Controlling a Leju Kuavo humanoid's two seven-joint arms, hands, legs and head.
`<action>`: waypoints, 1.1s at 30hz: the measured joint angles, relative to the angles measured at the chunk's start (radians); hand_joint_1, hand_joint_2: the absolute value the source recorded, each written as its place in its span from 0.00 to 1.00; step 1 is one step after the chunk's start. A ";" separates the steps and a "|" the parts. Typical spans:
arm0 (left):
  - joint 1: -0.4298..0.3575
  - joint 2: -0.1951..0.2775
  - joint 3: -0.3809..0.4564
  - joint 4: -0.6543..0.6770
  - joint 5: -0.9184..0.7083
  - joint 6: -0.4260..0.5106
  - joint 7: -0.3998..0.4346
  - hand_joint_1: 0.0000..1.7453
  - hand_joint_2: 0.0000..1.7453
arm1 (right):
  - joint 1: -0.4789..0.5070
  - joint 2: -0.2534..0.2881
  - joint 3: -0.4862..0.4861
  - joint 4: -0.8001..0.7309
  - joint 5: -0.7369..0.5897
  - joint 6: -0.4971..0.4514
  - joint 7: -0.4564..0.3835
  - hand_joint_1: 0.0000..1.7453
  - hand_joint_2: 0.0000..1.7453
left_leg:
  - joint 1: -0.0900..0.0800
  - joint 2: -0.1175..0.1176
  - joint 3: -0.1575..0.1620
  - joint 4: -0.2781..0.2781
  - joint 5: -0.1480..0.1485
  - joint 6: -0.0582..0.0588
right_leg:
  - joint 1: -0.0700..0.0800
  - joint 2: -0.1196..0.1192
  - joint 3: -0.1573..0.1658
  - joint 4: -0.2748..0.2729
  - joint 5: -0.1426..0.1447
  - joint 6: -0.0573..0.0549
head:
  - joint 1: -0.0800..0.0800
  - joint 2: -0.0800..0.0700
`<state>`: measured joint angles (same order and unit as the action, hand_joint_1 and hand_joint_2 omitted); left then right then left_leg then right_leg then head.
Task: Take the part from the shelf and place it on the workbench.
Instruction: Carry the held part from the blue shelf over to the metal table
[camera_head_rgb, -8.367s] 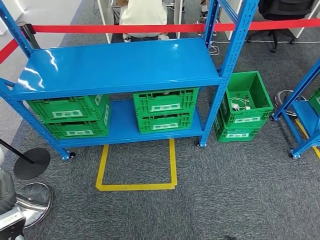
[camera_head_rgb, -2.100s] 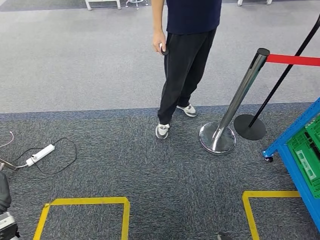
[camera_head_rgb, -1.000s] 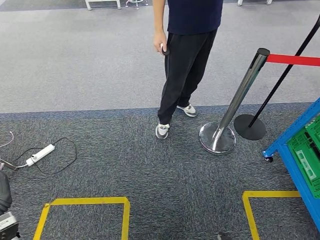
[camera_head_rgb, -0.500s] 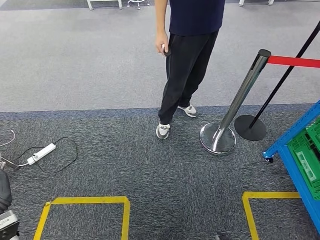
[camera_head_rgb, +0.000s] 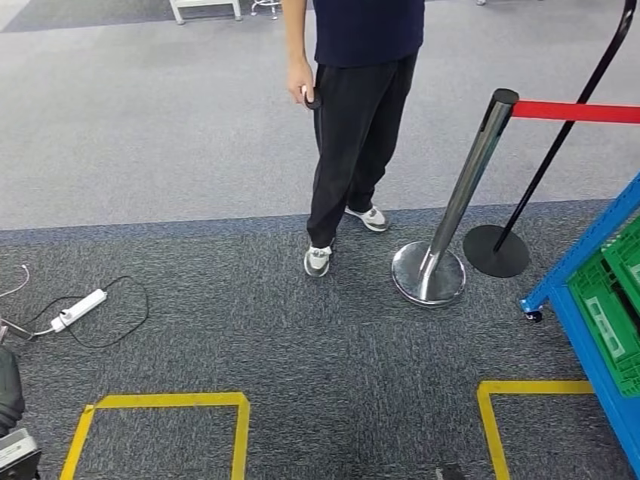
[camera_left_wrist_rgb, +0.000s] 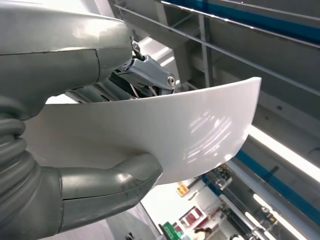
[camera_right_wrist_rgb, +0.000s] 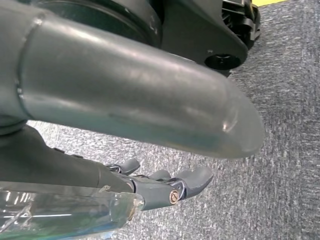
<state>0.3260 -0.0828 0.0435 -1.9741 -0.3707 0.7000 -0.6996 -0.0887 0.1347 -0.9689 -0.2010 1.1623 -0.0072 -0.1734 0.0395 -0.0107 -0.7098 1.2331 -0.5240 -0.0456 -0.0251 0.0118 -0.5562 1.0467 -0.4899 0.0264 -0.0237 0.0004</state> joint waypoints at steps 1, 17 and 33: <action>0.001 0.000 0.000 0.000 0.000 0.000 0.000 1.00 1.00 | 0.001 0.000 0.000 0.000 0.000 0.000 0.000 0.00 0.00 | -0.004 0.000 -0.027 0.051 -0.013 0.006 | 0.004 -0.004 0.001 0.000 -0.002 -0.003 | 0.000 0.000; 0.004 0.000 0.002 -0.004 0.000 0.000 0.000 1.00 1.00 | 0.001 -0.003 0.001 0.000 0.002 0.002 0.000 0.00 0.00 | -0.034 -0.004 0.131 -0.220 0.077 0.062 | 0.013 -0.014 -0.148 0.283 -0.134 0.031 | 0.011 0.000; 0.007 0.000 0.002 -0.005 0.000 0.000 0.000 1.00 1.00 | 0.002 -0.005 0.000 0.000 0.002 0.001 0.000 0.00 0.00 | -0.030 -0.002 0.005 0.048 -0.032 0.006 | 0.024 -0.011 -0.001 -0.019 0.015 -0.026 | 0.003 0.000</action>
<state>0.3330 -0.0831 0.0450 -1.9787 -0.3709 0.7001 -0.6996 -0.0867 0.1293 -0.9685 -0.2007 1.1646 -0.0058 -0.1732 0.0097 -0.0125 -0.7044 1.2812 -0.5558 -0.0399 -0.0013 0.0005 -0.5572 1.0273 -0.4745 0.0006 -0.0208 0.0004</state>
